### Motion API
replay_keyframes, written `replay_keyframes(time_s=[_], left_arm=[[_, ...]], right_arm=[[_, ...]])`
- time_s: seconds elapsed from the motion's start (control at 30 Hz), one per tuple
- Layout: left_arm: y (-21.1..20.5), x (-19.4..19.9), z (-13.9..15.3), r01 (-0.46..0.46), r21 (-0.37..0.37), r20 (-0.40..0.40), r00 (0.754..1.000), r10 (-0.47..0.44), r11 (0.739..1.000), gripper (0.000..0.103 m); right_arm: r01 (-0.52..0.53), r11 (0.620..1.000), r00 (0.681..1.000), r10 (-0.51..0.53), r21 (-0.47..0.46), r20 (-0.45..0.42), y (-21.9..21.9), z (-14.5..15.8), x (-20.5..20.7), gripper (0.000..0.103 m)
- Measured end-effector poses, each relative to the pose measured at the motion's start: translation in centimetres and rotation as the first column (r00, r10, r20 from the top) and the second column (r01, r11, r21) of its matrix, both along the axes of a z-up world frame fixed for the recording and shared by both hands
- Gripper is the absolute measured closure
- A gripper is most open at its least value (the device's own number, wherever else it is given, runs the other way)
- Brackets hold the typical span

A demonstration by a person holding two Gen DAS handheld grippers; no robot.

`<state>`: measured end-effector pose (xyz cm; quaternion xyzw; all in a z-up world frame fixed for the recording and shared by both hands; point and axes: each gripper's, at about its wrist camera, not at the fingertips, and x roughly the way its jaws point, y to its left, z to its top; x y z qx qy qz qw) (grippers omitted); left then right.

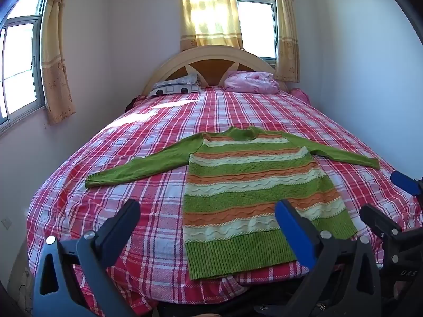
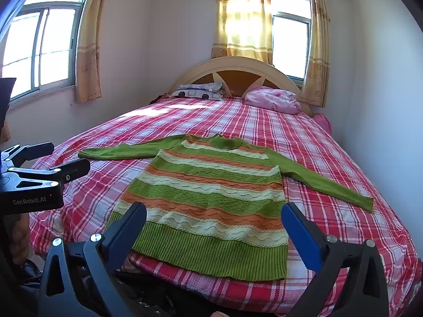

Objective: Fold small clothes

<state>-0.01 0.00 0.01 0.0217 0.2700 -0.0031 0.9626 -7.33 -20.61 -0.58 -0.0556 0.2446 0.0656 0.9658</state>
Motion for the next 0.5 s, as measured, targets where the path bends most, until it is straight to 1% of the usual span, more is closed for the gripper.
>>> replay_keyframes(time_s=[0.3,0.5], left_arm=[[-0.24,0.10,-0.20,-0.011,0.015,0.012,1.000,0.011,1.000,0.000],[0.22,-0.01,-0.11,-0.014,0.011,0.017,1.000,0.014,1.000,0.000]], right_arm=[[0.001,1.000,1.000,-0.001,0.002,0.004,-0.11,0.06,-0.11,0.001],[0.004,1.000,1.000,-0.004,0.003,0.005,-0.18,-0.07,-0.15,0.001]])
